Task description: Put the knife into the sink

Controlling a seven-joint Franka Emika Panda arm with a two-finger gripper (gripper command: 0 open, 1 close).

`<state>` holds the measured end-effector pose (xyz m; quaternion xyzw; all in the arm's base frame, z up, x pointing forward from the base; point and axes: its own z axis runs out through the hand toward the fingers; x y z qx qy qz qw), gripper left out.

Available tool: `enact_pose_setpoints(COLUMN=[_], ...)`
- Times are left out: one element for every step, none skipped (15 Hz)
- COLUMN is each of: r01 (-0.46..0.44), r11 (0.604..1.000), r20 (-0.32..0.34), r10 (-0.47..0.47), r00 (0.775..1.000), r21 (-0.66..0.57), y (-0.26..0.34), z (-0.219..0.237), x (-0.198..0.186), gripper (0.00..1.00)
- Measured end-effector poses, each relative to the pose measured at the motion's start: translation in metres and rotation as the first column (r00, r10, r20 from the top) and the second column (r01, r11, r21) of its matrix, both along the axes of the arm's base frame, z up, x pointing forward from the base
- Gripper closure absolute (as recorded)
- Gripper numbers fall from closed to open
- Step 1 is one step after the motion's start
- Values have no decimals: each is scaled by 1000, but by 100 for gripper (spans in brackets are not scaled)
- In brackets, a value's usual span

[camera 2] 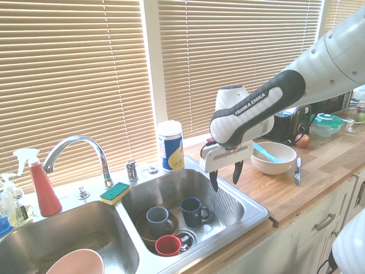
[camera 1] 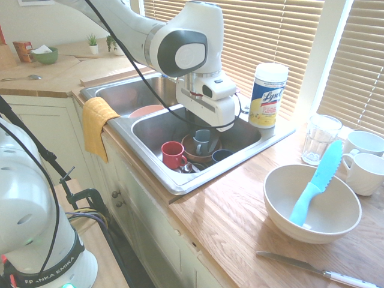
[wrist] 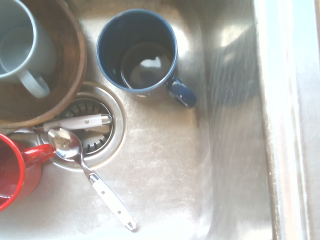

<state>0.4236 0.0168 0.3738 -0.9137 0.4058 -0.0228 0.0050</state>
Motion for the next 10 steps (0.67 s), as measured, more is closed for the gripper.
enact_pose_setpoints(r01=[0,-11,-59,-123,-187,-249,-308,-352,-374,-379], r11=[1000,1000,998,992,982,968,951,936,927,925], r20=[-1,0,3,0,-6,-15,-23,-26,-25,-21], r10=[0,11,59,123,187,249,308,351,373,378], r00=[1000,1000,998,992,982,968,951,936,927,925], r21=[0,-1,-3,-4,-4,-5,-9,-13,-22,-31], y=[0,0,-1,-5,-12,-21,-30,-41,-54,-71], z=[-1,0,3,9,15,21,26,31,36,42], x=[0,0,2,3,3,2,1,1,1,1], gripper=[0,0,0,0,0,0,0,0,0,0])
